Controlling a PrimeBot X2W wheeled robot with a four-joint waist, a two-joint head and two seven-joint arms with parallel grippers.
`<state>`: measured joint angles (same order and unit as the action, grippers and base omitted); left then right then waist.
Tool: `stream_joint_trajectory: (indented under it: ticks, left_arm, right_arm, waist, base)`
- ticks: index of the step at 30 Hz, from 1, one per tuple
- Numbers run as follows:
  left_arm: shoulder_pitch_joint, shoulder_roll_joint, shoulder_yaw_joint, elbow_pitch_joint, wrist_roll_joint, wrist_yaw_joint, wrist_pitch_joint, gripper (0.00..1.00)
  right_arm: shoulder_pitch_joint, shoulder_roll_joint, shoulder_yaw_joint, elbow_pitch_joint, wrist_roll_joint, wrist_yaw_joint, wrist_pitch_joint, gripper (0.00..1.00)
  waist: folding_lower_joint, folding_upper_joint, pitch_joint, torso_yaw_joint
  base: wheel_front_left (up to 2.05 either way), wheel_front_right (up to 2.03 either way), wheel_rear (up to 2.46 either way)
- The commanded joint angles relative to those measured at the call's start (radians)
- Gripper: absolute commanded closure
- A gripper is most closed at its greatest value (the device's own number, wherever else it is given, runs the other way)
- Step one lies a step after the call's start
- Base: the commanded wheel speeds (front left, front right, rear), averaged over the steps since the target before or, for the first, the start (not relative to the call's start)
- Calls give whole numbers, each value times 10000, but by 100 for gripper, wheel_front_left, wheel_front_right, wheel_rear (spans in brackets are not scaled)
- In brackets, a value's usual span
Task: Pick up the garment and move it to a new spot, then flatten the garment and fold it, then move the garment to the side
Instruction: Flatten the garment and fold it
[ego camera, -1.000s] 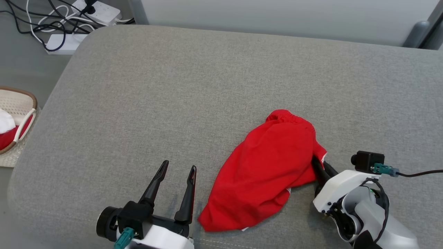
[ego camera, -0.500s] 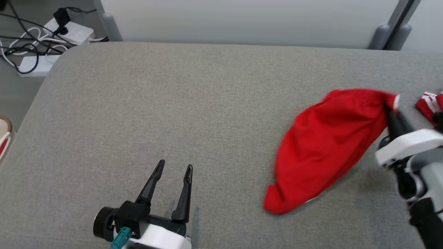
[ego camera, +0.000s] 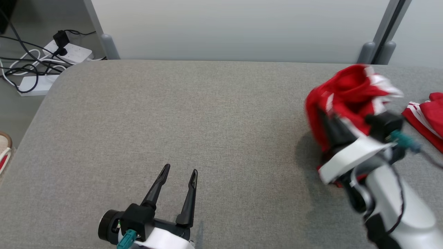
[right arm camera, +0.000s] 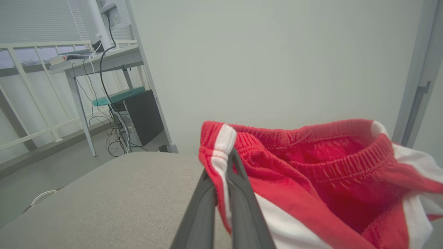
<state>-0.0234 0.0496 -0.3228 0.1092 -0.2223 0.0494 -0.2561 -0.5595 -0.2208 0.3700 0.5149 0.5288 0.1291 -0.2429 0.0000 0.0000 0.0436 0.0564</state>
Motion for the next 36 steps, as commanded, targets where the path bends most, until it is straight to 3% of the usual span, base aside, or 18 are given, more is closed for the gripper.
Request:
stream_joint_trajectory:
  ticks: [1,11,12,13,14,17,22,29,36]
  left_arm:
    - [-114,7,238,-120,-58,-10,-57,0]
    - [-177,7,263,78,-69,-102,-57,0]
    - [-220,7,236,66,-78,-126,-57,0]
    - [-269,7,204,45,-84,-147,-57,0]
    - [-322,7,164,22,-95,-170,-57,0]
    - [-509,7,10,-31,-128,-241,-57,0]
    - [-830,7,-361,-35,-132,-579,-57,0]
    - [-1209,65,-1350,786,-150,-1396,85,0]
    - [-2032,187,-2693,2317,-22,-1715,1318,0]
  right_arm:
    - [298,129,930,-47,438,16,221,100]
    - [920,803,4415,1068,2018,16,385,99]
    - [903,886,4697,1189,2168,16,383,79]
    - [871,957,4971,1286,2306,16,377,20]
    - [824,1009,5196,1359,2436,16,342,0]
    - [616,972,5473,1475,2749,16,98,0]
    - [352,398,4839,977,2785,16,-171,0]
    - [1195,-704,2059,-623,1362,16,-186,0]
    - [2312,-660,645,-1454,594,16,-187,0]
  waist:
    - [0,0,-38,98]
    - [0,0,34,260]
    - [0,0,53,258]
    - [0,0,74,253]
    - [0,0,97,248]
    - [0,0,168,224]
    - [0,0,235,1]
    - [0,0,231,-444]
    - [0,0,368,-843]
  base:
    - [0,0,0]
    - [0,0,0]
    - [0,0,0]
    - [0,0,0]
    - [0,0,0]
    - [0,0,0]
    - [0,0,0]
    - [0,0,0]
    - [0,0,0]
